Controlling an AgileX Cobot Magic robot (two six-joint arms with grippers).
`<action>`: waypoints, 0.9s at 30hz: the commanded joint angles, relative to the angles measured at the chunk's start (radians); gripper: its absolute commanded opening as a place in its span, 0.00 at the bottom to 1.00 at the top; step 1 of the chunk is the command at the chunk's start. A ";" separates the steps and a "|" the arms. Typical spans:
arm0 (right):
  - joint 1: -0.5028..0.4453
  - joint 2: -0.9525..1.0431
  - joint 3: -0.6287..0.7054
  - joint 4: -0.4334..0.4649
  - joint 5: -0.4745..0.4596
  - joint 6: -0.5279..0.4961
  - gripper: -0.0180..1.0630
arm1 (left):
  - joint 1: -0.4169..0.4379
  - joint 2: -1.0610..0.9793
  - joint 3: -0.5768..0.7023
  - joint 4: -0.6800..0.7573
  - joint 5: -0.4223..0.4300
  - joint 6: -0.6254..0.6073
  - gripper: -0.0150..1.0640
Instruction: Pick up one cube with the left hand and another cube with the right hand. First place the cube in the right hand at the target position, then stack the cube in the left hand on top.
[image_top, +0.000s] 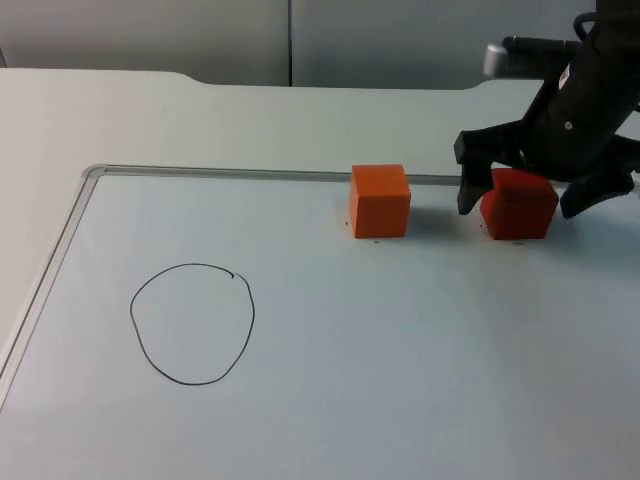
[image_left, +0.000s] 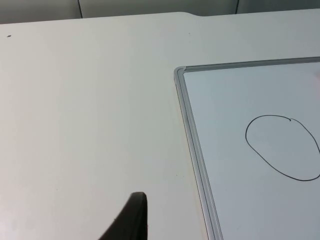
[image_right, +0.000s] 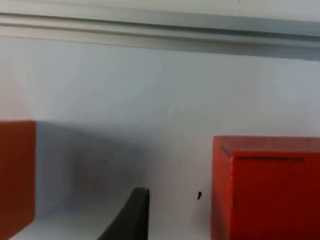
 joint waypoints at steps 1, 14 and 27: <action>0.002 0.009 -0.008 -0.006 -0.011 0.009 0.92 | 0.004 -0.005 0.003 -0.007 -0.009 -0.001 0.98; 0.002 0.014 -0.008 -0.010 -0.036 0.038 0.59 | 0.004 -0.005 0.003 -0.007 -0.009 -0.001 0.98; 0.002 -0.017 -0.008 -0.017 -0.038 0.039 0.01 | 0.004 -0.005 0.003 -0.007 -0.009 -0.001 0.98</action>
